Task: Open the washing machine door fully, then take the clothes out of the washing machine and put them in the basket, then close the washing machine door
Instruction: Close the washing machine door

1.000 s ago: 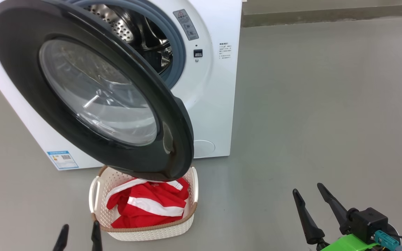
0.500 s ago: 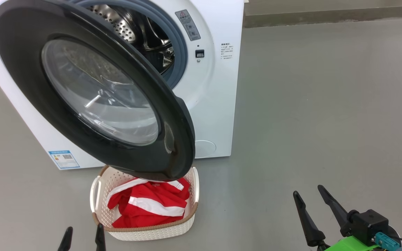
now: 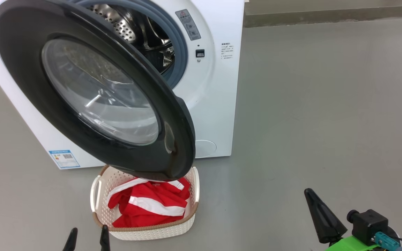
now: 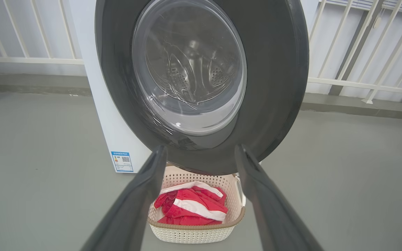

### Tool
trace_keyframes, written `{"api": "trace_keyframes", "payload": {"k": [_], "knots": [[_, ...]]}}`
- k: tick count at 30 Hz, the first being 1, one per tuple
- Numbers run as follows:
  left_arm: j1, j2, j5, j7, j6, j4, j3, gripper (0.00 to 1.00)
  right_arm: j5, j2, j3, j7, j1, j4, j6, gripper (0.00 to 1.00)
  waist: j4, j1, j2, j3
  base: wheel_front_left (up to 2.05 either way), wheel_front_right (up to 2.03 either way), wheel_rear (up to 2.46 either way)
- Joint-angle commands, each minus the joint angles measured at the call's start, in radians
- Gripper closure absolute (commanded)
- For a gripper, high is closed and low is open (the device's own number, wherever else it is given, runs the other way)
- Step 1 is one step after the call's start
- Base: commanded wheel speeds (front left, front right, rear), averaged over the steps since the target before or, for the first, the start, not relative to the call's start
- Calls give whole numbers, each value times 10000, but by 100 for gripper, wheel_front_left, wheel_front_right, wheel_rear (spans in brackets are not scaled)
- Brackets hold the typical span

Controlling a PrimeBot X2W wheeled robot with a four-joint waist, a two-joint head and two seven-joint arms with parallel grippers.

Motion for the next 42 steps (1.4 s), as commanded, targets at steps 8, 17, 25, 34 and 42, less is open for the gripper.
{"api": "trace_keyframes", "payload": {"k": [8, 17, 25, 34, 42], "knots": [[-696, 122, 169, 80, -23, -294, 104, 0, 286, -85, 498, -304, -1297, 732, 4, 100, 493, 0, -1, 81, 0, 0, 0], [-1187, 136, 332, 151, -179, -275, -250, 0, 531, -85, 896, -655, -3094, 2340, 4, 100, 1217, 0, -1, 230, 0, 0, 0], [-1458, 122, 396, 146, -222, -214, -426, 0, 833, -85, 1198, -1183, -5248, 3383, 4, 100, 1603, 0, -1, 379, 0, 0, 0], [-1549, 160, 400, 75, -180, -257, -433, 0, 946, -85, 2098, -1350, -7184, 1285, 4, 100, 1611, 0, -1, 483, 0, 0, 0], [-1645, 149, 365, 29, -181, -279, -488, 0, 1658, -85, 4232, -889, -7083, 592, 4, 100, 1671, 0, -1, 525, 0, 0, 0]]}}
